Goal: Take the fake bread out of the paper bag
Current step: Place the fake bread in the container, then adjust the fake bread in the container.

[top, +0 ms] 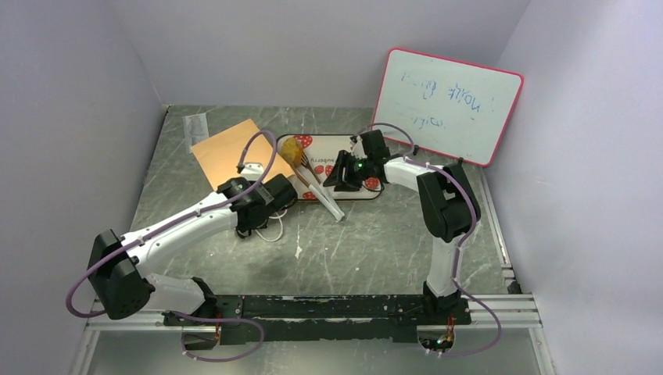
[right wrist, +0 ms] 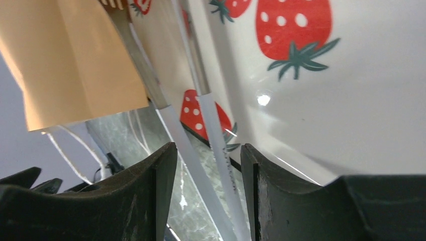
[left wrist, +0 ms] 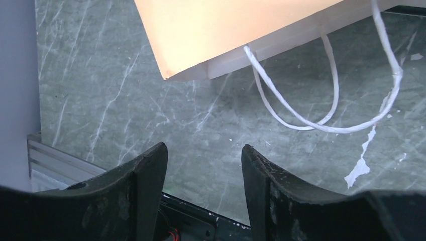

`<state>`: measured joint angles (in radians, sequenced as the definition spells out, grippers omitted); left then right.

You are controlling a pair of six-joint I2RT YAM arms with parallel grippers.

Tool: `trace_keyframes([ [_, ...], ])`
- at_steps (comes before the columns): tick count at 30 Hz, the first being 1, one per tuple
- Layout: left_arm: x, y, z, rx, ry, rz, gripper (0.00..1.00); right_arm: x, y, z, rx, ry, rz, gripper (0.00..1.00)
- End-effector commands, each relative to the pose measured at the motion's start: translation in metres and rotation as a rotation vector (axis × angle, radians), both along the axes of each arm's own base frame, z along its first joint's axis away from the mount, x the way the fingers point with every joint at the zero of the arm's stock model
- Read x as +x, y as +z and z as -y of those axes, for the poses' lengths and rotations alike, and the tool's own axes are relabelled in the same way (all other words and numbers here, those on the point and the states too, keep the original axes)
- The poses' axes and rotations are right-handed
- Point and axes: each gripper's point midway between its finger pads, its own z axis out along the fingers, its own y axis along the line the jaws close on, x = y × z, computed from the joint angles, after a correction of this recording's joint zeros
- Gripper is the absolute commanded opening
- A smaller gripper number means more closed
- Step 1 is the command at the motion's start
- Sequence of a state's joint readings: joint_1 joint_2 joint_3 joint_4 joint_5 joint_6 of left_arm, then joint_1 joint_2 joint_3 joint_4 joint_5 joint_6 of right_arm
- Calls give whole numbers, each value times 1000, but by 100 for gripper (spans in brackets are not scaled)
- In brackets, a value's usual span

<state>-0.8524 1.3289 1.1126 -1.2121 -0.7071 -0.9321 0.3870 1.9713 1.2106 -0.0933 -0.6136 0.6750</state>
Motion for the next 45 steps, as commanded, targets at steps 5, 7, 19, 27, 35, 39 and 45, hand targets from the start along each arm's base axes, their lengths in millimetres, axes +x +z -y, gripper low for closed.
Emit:
trace_keyframes([
  [5,-3,1,-22,80,111,101,54,9,24,15,-164,12,196,52],
  [7,-3,0,-27,100,139,120,56,8,28,13,-198,21,235,54],
  [19,20,0,-23,149,131,240,66,-4,31,2,-326,38,349,58],
  [27,37,-9,-15,175,45,251,71,-15,29,-2,-332,31,349,59],
  [35,58,-14,-22,163,35,238,73,-24,23,-2,-380,45,365,61],
  [39,75,-17,-23,162,11,223,73,-27,20,-3,-391,47,368,63],
  [45,92,-19,-16,151,-19,222,73,-27,19,-1,-410,46,372,63],
])
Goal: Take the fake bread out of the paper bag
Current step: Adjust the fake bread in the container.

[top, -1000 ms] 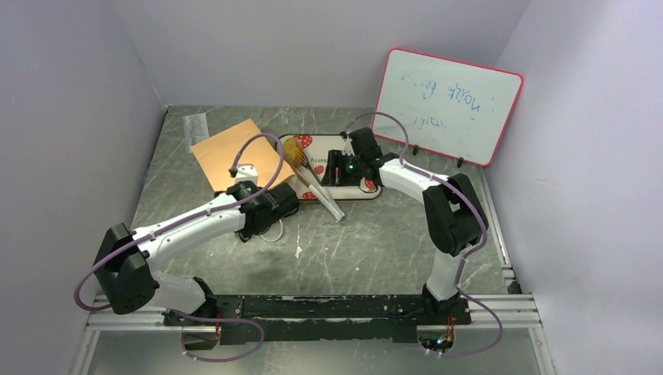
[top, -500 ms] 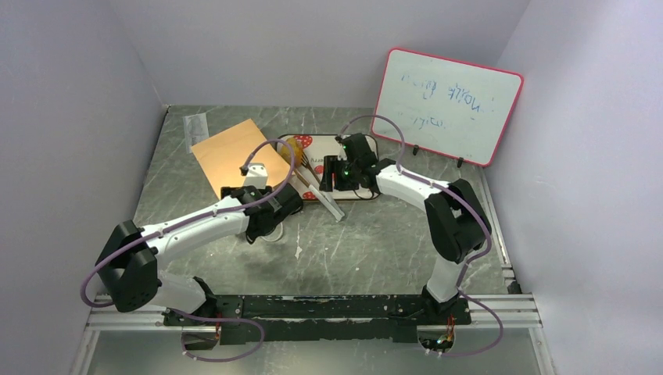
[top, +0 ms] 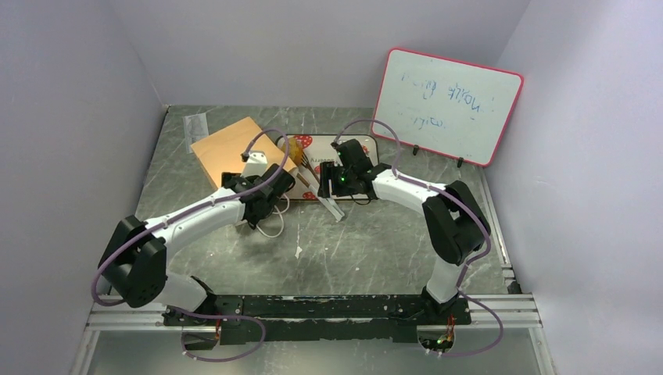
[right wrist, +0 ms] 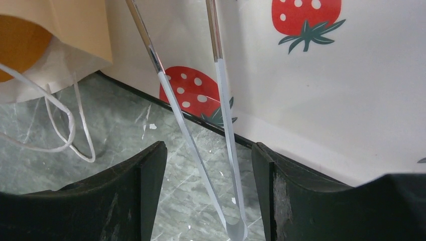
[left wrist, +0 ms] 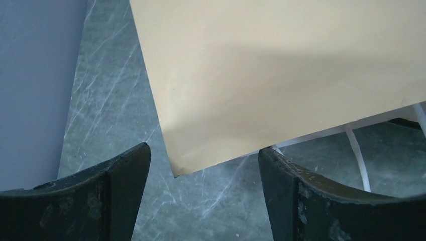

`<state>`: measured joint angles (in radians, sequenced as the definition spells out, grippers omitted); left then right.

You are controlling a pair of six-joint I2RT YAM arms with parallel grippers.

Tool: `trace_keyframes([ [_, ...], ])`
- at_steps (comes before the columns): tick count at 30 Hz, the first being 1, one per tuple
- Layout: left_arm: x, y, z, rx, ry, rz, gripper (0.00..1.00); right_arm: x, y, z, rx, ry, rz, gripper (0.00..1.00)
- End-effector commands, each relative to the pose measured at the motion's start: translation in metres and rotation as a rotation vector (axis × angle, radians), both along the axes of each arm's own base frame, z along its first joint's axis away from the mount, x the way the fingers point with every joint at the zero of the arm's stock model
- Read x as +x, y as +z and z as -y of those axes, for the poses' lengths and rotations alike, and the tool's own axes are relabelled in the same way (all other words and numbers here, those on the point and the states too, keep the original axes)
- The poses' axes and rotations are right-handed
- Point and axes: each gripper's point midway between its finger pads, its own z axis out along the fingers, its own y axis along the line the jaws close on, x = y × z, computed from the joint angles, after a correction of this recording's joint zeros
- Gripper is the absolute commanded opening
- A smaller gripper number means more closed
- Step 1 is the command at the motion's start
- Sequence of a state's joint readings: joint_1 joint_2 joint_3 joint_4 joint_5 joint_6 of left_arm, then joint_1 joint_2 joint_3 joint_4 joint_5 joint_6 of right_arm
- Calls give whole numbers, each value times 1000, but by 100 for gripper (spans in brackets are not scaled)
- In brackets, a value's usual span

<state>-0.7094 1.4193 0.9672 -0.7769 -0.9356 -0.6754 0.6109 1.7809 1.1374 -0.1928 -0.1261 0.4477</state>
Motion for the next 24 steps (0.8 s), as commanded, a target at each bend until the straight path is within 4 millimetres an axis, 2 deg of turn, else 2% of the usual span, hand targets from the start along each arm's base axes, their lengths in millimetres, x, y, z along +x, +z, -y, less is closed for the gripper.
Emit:
trace_keyframes([
  [1,22,2,13,-23,-52,22,73,2,10,3,-14,-4,41,64],
  [6,27,-1,12,-12,-55,6,73,-1,8,5,-31,-5,46,64],
  [11,23,9,14,-37,-77,-4,73,-1,10,6,-36,-8,56,64],
  [20,18,7,33,-94,-200,-101,75,1,13,1,-18,-12,58,64],
  [24,11,5,28,-62,-206,-147,75,1,13,0,-19,-19,64,64],
])
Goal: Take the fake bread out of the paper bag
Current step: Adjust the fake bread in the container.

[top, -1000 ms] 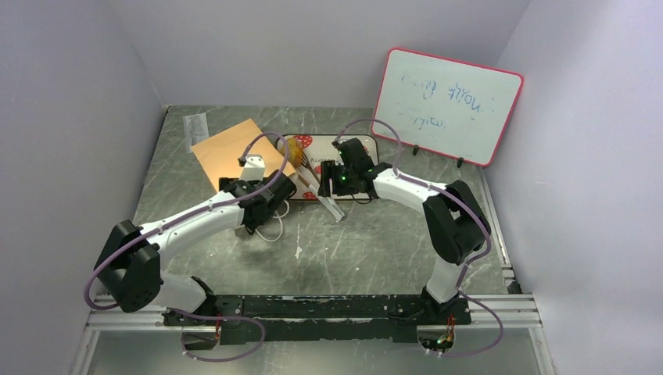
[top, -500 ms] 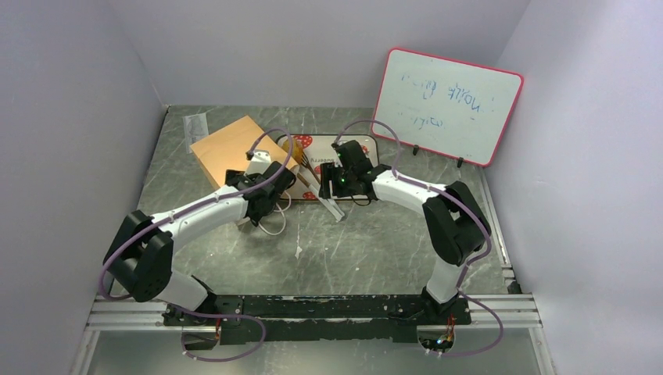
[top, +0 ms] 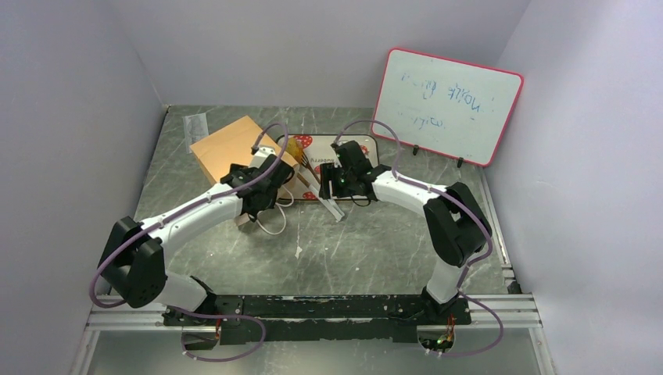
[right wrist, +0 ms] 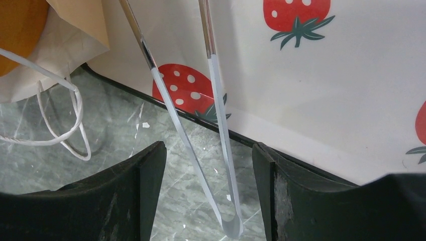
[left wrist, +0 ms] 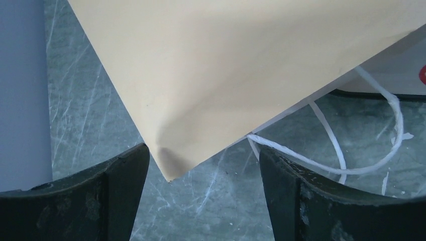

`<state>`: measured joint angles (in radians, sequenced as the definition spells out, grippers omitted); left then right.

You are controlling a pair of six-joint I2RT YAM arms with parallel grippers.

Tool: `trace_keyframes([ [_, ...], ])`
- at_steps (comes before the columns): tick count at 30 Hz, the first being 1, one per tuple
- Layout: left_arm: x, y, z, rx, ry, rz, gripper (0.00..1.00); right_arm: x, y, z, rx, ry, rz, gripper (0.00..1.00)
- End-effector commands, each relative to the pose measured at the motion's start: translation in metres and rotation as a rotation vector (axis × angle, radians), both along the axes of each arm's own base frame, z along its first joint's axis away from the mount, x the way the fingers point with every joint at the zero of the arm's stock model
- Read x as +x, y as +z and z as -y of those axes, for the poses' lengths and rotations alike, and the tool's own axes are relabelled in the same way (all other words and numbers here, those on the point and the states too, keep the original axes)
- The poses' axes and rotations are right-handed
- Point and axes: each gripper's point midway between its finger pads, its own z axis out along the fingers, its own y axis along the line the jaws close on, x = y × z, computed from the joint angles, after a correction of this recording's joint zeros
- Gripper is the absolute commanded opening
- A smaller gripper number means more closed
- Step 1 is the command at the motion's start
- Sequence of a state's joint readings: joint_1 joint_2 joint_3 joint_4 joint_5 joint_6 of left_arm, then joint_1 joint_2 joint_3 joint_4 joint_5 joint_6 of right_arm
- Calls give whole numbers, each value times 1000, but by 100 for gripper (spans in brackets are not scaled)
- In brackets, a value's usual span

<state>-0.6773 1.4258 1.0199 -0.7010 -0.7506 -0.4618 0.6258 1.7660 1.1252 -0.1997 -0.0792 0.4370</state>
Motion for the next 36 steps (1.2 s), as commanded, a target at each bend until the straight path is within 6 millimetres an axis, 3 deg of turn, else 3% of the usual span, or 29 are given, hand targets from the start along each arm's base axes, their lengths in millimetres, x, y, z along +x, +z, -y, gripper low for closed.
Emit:
trace_keyframes([
  [1,-4,2,0,14,-34,-49,75,4,14,-5,16,-10,44,64],
  [9,-6,-11,-6,75,-51,-91,75,2,9,-8,-20,-5,46,66],
  [11,-7,-13,-5,67,-65,-94,75,2,8,-8,-26,-6,49,76],
  [14,-5,-16,-6,79,-58,-97,75,1,7,-8,-33,-5,50,77],
  [29,26,-11,-23,177,6,-23,72,6,-1,-11,-53,7,49,77],
  [33,34,-11,-22,179,3,-5,64,7,-3,-12,-56,15,46,77],
  [36,38,-9,-20,176,0,5,46,6,-5,-12,-60,20,45,77],
])
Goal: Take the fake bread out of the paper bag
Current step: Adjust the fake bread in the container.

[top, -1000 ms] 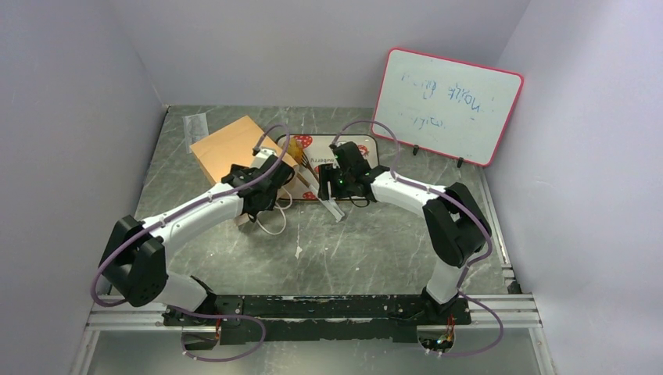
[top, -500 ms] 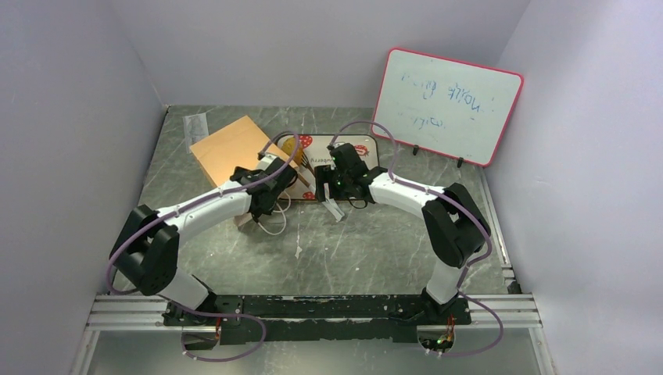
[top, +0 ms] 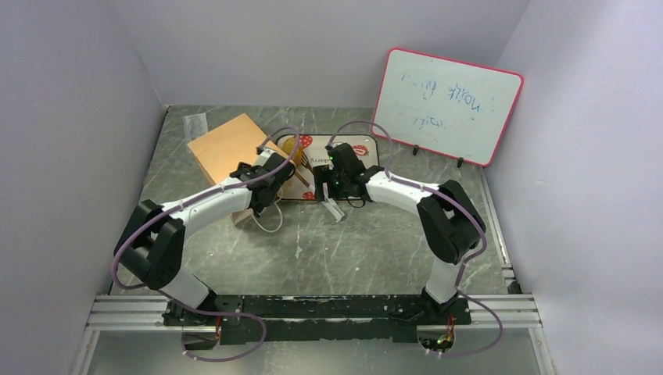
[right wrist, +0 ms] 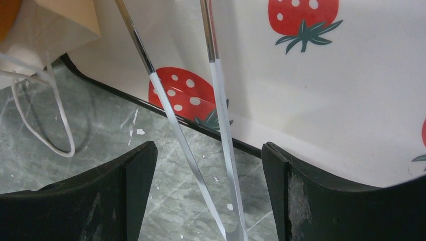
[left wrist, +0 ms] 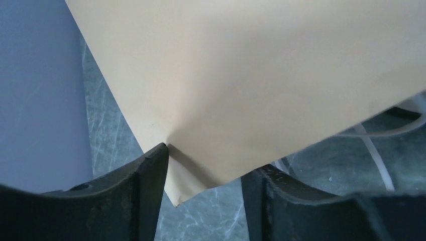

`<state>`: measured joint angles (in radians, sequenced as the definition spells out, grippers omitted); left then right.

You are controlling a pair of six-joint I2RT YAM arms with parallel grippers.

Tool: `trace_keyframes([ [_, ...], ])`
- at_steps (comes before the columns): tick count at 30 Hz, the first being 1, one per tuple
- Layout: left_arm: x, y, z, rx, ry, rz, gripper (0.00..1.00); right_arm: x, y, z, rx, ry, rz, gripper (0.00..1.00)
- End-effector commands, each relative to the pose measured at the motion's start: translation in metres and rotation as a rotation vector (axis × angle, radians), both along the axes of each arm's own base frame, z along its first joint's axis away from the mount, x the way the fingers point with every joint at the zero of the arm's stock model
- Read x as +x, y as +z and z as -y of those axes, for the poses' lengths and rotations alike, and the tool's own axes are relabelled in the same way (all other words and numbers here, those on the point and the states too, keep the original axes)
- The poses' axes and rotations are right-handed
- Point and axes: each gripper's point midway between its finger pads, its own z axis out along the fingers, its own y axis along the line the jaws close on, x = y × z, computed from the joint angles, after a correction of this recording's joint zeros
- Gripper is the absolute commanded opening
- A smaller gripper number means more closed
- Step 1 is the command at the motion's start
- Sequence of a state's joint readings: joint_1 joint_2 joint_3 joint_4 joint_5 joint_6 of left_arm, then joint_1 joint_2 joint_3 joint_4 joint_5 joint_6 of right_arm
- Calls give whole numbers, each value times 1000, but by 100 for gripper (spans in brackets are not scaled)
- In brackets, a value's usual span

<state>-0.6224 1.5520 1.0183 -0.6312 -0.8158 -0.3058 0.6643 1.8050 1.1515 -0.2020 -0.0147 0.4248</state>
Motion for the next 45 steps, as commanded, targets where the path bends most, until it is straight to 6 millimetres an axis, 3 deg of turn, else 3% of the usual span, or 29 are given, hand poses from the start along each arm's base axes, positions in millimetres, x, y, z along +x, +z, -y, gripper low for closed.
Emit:
trace_keyframes([
  [1,21,14,3,-11,11,80,39,5,3,-5,-7,17,24,77],
  [9,28,18,3,-31,8,92,7,3,1,3,-34,23,44,76],
  [16,33,30,15,-97,-25,107,7,8,-4,6,-60,32,72,77],
  [21,37,50,23,-152,-42,135,7,12,-4,5,-64,37,87,77],
  [37,42,84,28,-201,-49,144,7,19,-25,-18,0,105,100,76],
  [41,39,92,24,-203,-43,150,7,17,-33,-25,23,121,82,66],
  [45,36,99,20,-211,-34,164,7,17,-34,-28,41,127,77,39],
])
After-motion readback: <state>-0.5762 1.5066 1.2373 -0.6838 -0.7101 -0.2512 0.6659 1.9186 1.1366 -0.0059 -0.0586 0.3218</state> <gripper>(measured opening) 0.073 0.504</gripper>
